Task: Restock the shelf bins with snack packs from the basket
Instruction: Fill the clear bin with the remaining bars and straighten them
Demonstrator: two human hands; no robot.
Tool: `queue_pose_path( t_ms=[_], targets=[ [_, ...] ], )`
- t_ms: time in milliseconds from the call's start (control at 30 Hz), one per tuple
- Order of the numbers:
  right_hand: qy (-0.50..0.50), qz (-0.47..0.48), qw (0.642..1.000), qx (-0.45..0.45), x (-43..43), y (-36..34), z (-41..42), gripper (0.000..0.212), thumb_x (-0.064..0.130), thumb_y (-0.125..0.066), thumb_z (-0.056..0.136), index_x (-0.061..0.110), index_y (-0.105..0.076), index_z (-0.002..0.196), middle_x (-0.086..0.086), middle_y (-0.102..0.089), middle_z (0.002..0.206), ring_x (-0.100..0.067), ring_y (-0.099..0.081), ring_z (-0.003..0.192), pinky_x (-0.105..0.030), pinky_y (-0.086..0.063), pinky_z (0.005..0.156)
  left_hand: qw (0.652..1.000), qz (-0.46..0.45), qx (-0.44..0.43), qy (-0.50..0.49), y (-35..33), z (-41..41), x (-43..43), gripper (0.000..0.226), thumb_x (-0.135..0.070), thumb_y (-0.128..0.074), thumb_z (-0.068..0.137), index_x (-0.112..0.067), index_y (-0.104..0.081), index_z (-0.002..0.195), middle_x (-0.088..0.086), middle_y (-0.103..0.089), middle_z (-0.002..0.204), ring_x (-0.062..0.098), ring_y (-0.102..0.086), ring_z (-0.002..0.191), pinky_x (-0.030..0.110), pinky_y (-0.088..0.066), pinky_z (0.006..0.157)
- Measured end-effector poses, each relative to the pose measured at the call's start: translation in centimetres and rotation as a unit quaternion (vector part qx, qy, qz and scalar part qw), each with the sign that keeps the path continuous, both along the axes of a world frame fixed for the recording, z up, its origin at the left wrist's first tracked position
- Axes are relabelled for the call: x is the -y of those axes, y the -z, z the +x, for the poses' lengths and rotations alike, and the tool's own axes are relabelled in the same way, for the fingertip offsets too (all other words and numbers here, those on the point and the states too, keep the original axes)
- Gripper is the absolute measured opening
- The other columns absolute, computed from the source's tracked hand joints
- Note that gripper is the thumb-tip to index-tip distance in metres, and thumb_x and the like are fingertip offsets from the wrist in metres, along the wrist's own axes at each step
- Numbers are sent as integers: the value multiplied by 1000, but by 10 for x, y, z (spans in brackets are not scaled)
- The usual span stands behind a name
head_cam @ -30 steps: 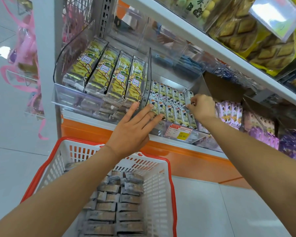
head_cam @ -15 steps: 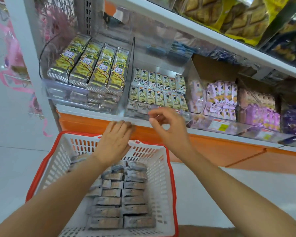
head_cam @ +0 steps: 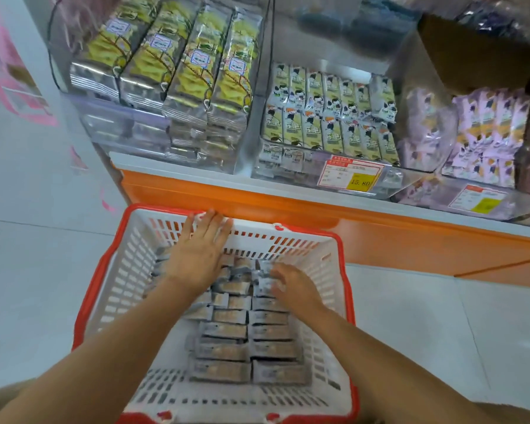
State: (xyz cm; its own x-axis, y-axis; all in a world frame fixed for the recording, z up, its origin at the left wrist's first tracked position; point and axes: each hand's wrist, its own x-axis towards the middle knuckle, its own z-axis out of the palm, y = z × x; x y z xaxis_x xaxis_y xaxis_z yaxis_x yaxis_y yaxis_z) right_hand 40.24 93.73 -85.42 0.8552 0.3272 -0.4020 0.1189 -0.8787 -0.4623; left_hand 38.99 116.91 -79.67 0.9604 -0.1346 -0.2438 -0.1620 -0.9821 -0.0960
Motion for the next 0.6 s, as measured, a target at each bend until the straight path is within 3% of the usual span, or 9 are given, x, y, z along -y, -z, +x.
queue_pose_path(
  t_ms=[100,233,400,500,600],
  targets=[
    [-1,-49,999,-20,-6,28,3,46,16,-60,90,21,-52,135,-5,-45,142,-23,-48,128,-34,-45,103,1000,-17,7,-10,10,-2,1,75,-32,-33,102,-15,21,151,11,12,163,29,17,149,52,9,120],
    [-8,-107,994,-3,-16,52,8,44,10,-56,88,25,-54,130,-6,-53,133,-25,-50,123,-34,-48,96,999,-28,15,-12,19,0,2,81,-32,-35,101,-13,30,144,11,13,163,30,18,148,52,10,120],
    [-74,-193,978,32,-19,61,13,51,7,-58,88,18,-46,136,-7,-44,142,-24,-36,134,-33,-41,101,999,-41,26,-11,25,1,2,81,-29,-36,98,-15,30,143,10,11,163,29,21,147,50,14,119],
    [-91,-183,978,38,-15,56,11,57,9,-60,87,18,-41,140,-7,-42,143,-25,-33,135,-33,-38,103,998,-47,37,-14,27,1,3,82,-28,-38,98,-16,29,144,10,12,163,25,30,141,49,16,118],
    [-73,-120,989,37,-6,40,8,59,19,-62,86,22,-40,141,-8,-45,140,-27,-39,131,-33,-42,99,999,-30,35,-11,22,1,6,81,-29,-37,100,-15,30,145,11,14,163,29,22,147,49,16,118]
  ],
)
